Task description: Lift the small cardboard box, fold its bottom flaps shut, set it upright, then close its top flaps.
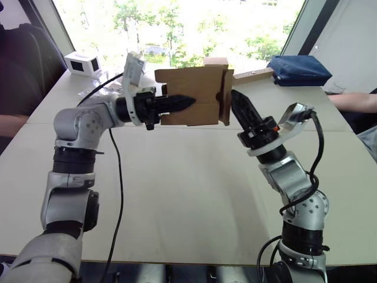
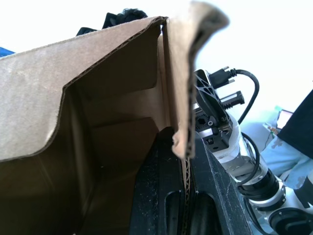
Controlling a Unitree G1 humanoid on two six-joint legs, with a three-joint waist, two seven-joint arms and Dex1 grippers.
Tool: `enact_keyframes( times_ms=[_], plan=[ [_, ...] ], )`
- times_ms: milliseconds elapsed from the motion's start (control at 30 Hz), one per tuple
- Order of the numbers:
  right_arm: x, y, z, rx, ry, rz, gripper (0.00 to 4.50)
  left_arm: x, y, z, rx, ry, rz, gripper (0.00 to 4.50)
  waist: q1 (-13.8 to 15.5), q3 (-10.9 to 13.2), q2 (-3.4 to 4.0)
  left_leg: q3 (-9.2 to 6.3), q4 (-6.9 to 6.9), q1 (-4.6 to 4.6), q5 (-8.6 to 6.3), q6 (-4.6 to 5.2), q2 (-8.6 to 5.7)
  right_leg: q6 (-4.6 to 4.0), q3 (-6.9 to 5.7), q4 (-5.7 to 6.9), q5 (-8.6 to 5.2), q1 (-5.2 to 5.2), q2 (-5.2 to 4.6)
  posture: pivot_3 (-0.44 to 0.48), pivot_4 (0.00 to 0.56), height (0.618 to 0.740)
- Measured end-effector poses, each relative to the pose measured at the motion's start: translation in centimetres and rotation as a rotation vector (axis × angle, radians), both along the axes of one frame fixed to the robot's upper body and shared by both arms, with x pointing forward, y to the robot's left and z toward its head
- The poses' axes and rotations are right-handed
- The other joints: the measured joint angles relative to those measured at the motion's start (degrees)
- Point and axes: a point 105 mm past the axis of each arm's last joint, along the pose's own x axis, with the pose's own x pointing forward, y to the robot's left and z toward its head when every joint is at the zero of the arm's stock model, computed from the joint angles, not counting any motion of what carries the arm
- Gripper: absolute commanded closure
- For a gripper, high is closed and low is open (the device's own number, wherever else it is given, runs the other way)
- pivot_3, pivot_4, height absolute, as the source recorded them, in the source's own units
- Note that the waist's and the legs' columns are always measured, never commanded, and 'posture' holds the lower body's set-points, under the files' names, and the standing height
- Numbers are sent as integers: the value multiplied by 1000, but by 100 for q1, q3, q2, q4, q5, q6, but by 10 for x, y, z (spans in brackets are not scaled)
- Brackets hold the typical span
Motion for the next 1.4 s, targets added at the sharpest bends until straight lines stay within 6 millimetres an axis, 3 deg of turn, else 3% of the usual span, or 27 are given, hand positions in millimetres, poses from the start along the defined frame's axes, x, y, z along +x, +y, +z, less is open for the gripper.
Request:
enact_keyframes(
  times_ms=[467, 633, 1400],
  plan=[
    [13, 4, -7, -5, 40, -55, 2716, 0, -1, 0, -3, 4, 5, 4500, -3, 0, 1, 0, 0, 0, 0, 0, 0, 0, 0, 0, 0, 0, 0, 0, 150, 740],
    [14, 6, 1, 36, 27, -64, 2716, -2, -3, 3, -11, -6, -5, 4500, -6, 1, 1, 0, 0, 0, 0, 0, 0, 0, 0, 1, 0, -1, 0, 0, 150, 740],
    [9, 33, 2, 51, 9, -7, 2716, -1, -1, 6, -29, -9, 15, 4500, -8, 1, 2, 0, -1, 0, 0, -1, 0, 0, 0, 0, 0, -1, 0, 0, 150, 740]
  ],
)
